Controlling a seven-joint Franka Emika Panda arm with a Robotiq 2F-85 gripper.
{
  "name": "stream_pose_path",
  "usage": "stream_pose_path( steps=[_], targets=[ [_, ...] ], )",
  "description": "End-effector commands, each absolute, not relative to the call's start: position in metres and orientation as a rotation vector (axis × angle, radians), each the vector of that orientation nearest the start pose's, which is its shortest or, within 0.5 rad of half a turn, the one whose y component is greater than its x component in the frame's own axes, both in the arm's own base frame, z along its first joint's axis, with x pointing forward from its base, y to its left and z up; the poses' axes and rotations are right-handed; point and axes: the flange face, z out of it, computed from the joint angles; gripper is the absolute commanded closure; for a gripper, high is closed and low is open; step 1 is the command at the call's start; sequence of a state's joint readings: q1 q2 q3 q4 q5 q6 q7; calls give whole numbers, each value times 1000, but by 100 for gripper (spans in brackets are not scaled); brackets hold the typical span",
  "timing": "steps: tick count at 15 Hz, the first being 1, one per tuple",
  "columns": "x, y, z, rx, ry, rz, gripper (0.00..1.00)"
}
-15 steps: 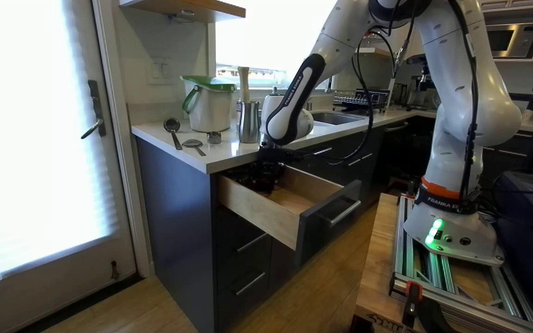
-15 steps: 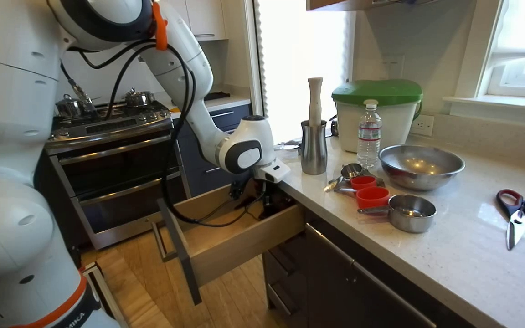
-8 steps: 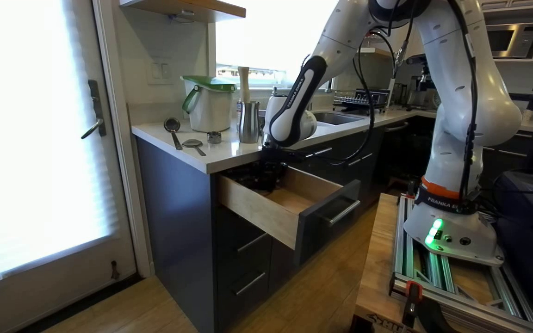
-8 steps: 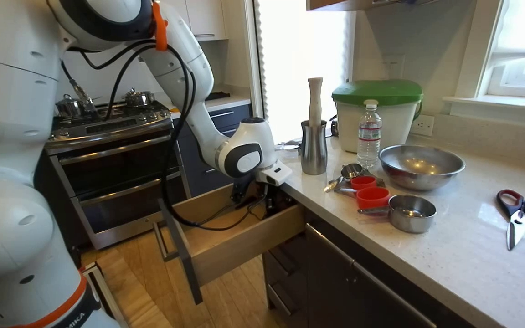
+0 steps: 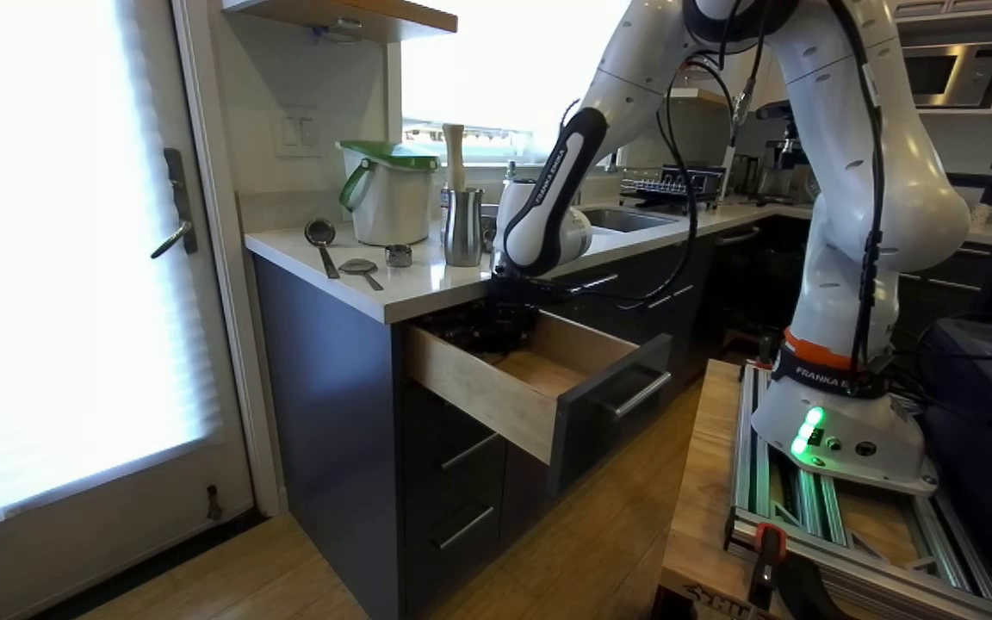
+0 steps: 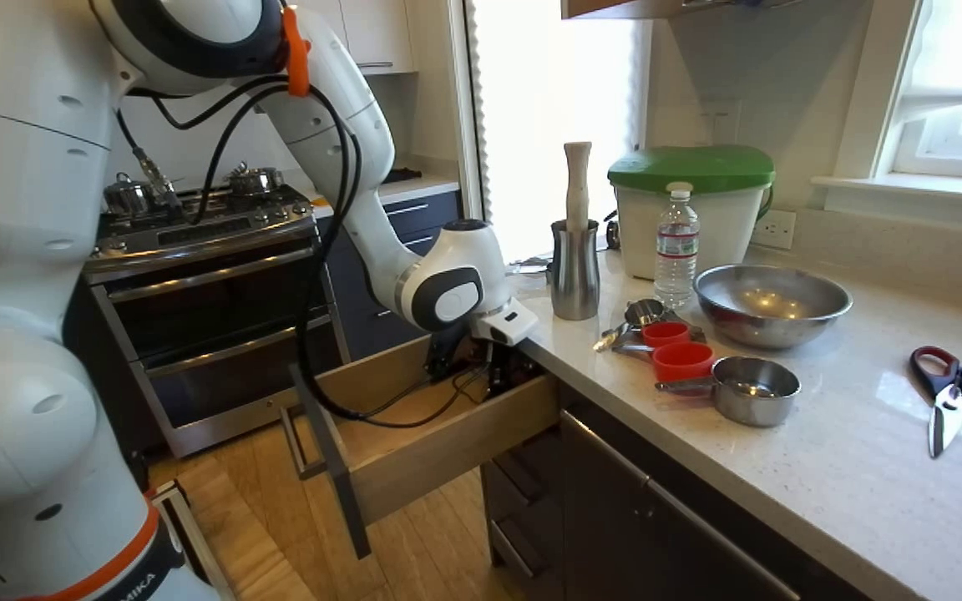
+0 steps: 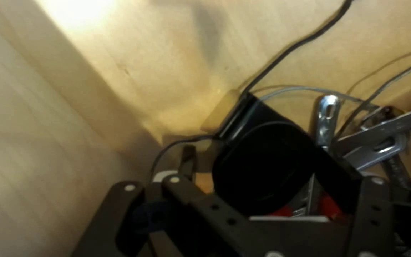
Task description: Pick up the black object from the left side of the counter and put it in the open drawer
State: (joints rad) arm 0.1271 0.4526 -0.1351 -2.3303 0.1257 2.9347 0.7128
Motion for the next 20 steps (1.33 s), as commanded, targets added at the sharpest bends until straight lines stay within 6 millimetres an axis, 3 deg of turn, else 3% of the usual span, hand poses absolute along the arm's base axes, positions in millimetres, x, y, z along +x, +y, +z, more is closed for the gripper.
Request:
stream_pose_path(
  steps=[1,3,5,6,8,10,12,17,18,20],
  targets=[
    [527,-35,170,-2803,1267,-327,1],
    [525,-32,172,-2796,1264,-336,8],
    [522,-30,176,-2794,1254,-349,31],
    [519,-31,180,-2793,1246,-363,32],
    [515,-30,184,-2788,1235,-389,46],
    [511,-29,188,-2787,1222,-400,40],
    [506,-28,191,-2791,1207,-405,44],
    [496,-26,193,-2803,1176,-419,29],
    [493,-24,193,-2808,1164,-420,21],
    [485,-22,203,-2806,1122,-472,15]
  ],
)
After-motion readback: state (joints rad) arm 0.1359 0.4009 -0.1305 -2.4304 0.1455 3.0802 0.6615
